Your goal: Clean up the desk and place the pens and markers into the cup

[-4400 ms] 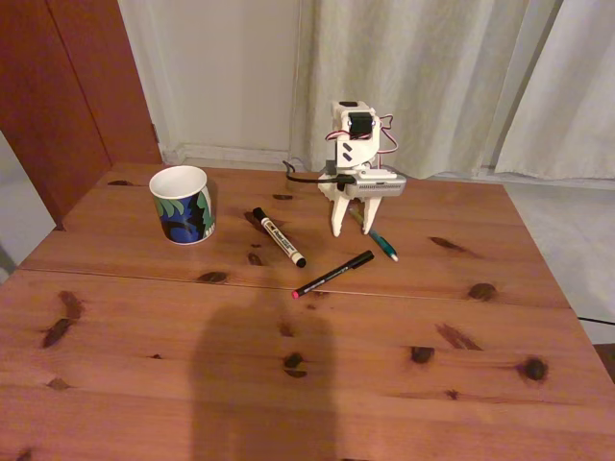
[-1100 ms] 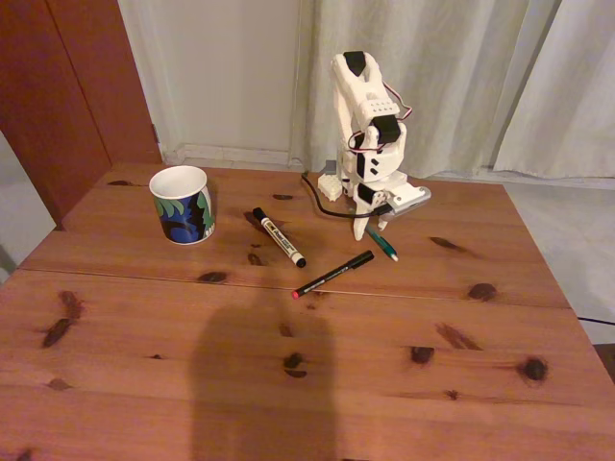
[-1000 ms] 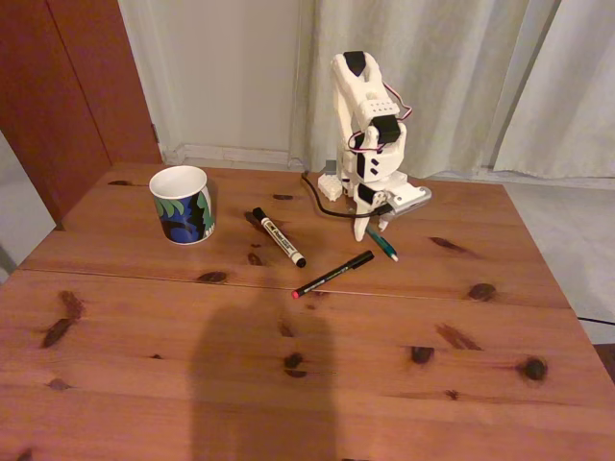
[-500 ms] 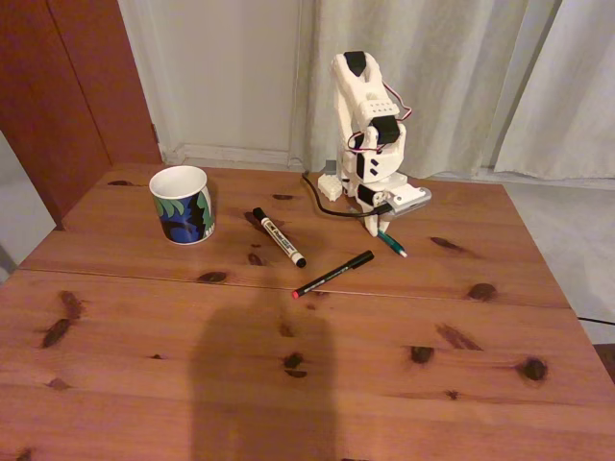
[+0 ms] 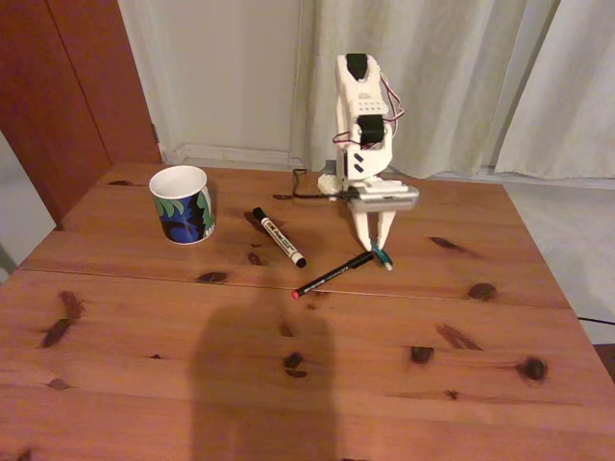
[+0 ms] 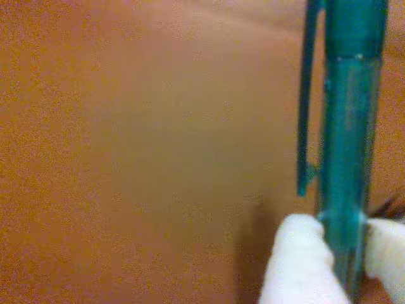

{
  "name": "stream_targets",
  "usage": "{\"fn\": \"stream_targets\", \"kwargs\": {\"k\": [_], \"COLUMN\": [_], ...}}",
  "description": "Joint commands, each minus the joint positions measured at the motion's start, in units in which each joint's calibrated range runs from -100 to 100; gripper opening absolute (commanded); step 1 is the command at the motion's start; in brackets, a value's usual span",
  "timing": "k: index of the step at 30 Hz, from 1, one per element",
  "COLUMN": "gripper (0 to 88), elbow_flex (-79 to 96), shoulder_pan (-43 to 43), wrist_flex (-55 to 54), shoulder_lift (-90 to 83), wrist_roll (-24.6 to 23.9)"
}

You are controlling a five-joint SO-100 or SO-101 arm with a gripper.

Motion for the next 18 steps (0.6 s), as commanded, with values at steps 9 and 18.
{"fn": "stream_targets", "kwargs": {"k": [9, 18], "gripper": [0.8, 0.8], "elbow_flex": [-2.72, -2.81], "shoulder_pan": [8.67, 18.00], "wrist_flex": [-30.05, -48.63], "shoulder_lift": [-3.98, -3.07], "wrist_roll": [-7.99, -10.67]}}
